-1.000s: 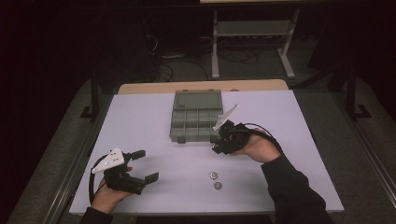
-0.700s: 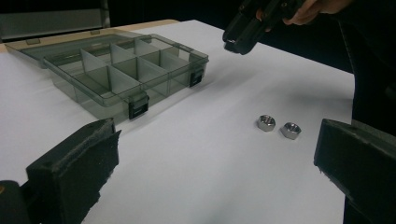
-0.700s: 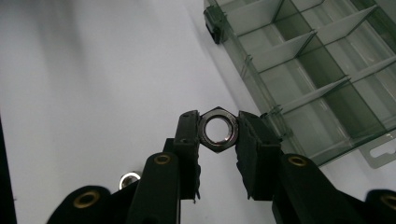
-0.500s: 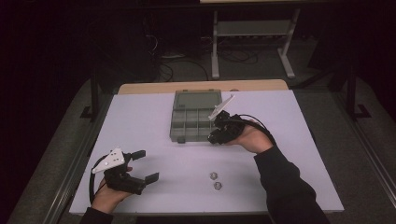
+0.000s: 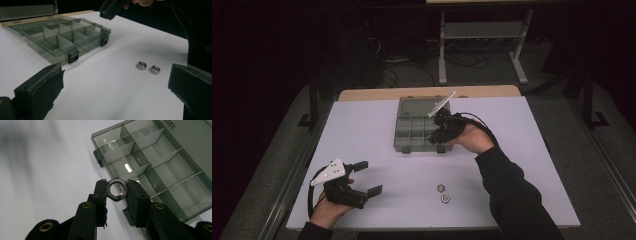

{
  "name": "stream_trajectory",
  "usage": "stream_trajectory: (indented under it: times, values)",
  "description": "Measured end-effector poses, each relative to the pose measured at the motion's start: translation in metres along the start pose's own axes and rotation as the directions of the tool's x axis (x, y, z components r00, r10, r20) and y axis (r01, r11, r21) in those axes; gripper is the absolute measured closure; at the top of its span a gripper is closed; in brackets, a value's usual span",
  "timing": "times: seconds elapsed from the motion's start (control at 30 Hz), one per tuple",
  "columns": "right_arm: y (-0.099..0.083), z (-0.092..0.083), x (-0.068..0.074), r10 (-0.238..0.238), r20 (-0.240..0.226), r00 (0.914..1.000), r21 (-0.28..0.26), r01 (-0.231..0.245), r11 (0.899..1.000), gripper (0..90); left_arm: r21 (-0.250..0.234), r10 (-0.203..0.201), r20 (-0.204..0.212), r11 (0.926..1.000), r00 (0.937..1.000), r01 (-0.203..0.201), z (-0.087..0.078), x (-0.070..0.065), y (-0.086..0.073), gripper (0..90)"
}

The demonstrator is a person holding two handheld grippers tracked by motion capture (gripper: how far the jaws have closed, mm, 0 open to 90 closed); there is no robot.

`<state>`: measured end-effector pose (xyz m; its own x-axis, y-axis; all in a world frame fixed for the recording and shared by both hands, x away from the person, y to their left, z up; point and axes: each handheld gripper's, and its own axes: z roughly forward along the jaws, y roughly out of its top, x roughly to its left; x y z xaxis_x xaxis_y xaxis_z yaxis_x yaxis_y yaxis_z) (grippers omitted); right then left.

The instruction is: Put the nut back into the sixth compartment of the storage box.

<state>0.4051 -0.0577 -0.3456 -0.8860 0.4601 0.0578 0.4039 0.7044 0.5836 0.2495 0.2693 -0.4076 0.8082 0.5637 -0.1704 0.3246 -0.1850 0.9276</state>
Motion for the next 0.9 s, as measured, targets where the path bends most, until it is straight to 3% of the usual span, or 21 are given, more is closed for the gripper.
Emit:
stream_trajectory:
  times: [0.13,0.37,0.9]
  values:
    - [0.008,0.006,-0.004,0.009,-0.001,1.0000,-0.011,-0.009,1.000,69.6,-0.012,-0.011,0.003,0.9999,0.9999,0.011,0.001,0.000,-0.001,0.0]
    - [0.020,0.021,-0.010,0.011,-0.009,0.9999,-0.016,-0.012,1.000,69.6,-0.005,0.003,0.004,1.0000,1.0000,-0.003,-0.001,0.000,0.000,0.0]
    - [0.033,0.061,-0.020,0.021,0.008,0.9997,0.047,-0.022,0.999,69.5,-0.012,-0.002,0.007,0.9999,1.0000,0.002,-0.001,-0.001,0.000,0.0]
